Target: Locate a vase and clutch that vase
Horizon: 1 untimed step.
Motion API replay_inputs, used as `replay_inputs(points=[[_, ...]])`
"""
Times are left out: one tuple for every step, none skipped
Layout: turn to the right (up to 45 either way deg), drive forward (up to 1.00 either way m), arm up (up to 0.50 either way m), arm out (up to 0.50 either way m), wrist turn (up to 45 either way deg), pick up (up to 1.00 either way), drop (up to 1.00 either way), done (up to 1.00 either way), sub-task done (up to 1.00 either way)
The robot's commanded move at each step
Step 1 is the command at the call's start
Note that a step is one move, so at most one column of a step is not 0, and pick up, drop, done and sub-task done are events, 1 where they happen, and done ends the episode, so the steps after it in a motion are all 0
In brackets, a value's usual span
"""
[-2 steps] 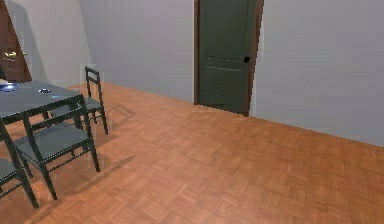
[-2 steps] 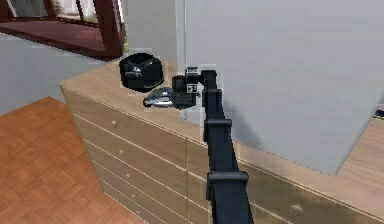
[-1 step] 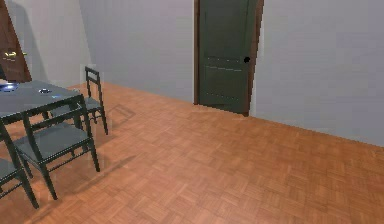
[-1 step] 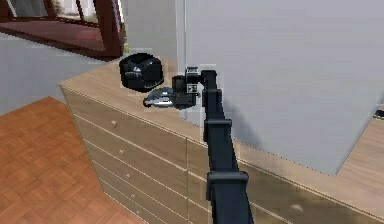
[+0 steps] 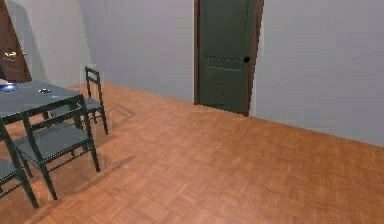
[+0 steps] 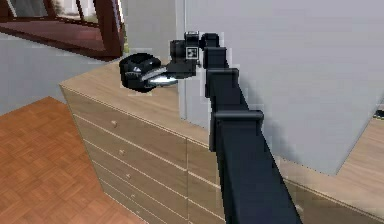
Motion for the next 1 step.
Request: replay_inputs(points=[[0.0,0.00,0.00,0.00,0.0,0.00,0.00,1.00,0.00]])
